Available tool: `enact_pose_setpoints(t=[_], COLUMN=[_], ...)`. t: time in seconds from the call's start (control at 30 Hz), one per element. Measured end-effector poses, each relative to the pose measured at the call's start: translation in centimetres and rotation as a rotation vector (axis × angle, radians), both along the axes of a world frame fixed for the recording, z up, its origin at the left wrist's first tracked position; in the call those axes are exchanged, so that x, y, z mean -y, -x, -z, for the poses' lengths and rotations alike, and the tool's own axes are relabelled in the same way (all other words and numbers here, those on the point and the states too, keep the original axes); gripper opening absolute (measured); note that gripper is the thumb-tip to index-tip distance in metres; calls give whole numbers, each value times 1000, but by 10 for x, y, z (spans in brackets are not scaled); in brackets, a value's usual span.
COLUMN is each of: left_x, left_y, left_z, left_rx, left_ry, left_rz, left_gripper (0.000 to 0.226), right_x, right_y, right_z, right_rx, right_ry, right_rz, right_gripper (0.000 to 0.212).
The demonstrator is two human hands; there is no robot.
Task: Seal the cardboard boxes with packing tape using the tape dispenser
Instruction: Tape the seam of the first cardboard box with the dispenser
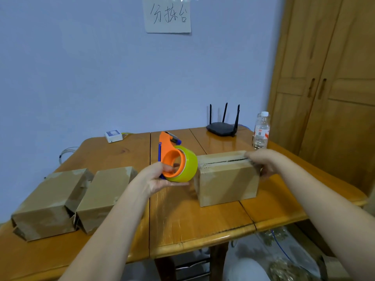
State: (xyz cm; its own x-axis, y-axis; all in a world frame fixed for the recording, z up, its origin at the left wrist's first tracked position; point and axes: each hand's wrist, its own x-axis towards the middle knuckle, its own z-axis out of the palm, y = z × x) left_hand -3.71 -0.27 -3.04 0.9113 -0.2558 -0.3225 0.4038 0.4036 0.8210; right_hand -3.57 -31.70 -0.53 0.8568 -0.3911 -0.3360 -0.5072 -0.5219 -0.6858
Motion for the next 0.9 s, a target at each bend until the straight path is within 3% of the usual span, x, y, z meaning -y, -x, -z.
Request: enact_pose_setpoints(t=[0.17,0.3,0.4,0.53,0.67,0.8,0.9], left_x=[10,9,1,-15,-25,-29,-29], left_y=[4,0,-6,-14,-13,-4,-2], left_z=[0,-2,-5,-8,-8,-6,-3], left_rx=[3,17,54,100,170,266,277], left_ry=[-9,-53,-75,-84,-166,-293,-296], left_rz=[64,68,34,-43,-67,-4,-11], left_gripper=[31,28,31,34,34,37,38], right_x=[-4,-8,-7,-16,-23,-27,-28], right_y=[0,-2,-6,-3,-3,-3,-2], right_z=[7,3,4,4,14,30,37], right_rx=[27,167,299,383,354,308,312], right_ry=[-95,-130,-251,-606,-675,-767,-858], right_rz=[17,-9,-15,-3,-15,-34,-43], right_gripper=[51,54,69,52,54,20,17])
